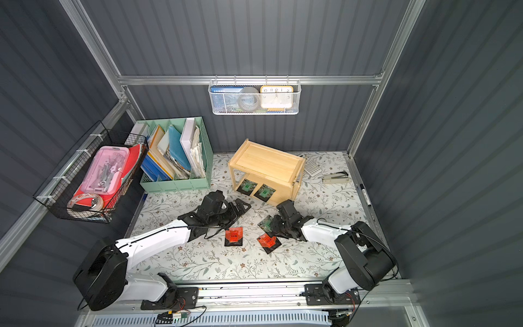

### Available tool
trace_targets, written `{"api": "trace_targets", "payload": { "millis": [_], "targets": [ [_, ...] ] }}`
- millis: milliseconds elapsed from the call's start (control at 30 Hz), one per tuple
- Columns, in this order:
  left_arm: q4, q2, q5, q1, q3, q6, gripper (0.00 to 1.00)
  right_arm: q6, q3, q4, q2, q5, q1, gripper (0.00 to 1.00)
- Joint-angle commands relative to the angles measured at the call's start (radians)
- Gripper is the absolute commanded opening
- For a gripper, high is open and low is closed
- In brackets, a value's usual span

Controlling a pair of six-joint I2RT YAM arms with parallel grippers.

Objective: Place the tea bags on the shelf by color
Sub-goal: Pick up the tea bag from the center of the board.

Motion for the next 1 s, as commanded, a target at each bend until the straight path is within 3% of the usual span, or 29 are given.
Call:
{"api": "trace_targets", "payload": {
  "millis": [0,167,567,767,967],
  "targets": [
    [0.012,0.019,0.021,0.007,-0.007,0.028,1.0,0.047,0.015,0.001,0.027,-0.007,0.003,0.45],
    [0.054,0.04,0.034,0.008,-0.012,0.028,1.0,0.097,0.014,-0.009,0.034,-0.019,0.029,0.45],
    [0.163,0.126,0.082,0.007,-0.048,-0.045,0.97,0.376,-0.009,-0.043,0.028,0.01,0.09,0.45],
    [0.225,0.169,0.093,0.004,-0.06,-0.097,0.93,0.567,-0.063,0.03,0.025,0.03,0.114,0.46],
    [0.282,0.204,0.11,-0.008,-0.079,-0.133,0.88,0.638,-0.08,0.075,0.035,0.038,0.143,0.46]
  ]
}}
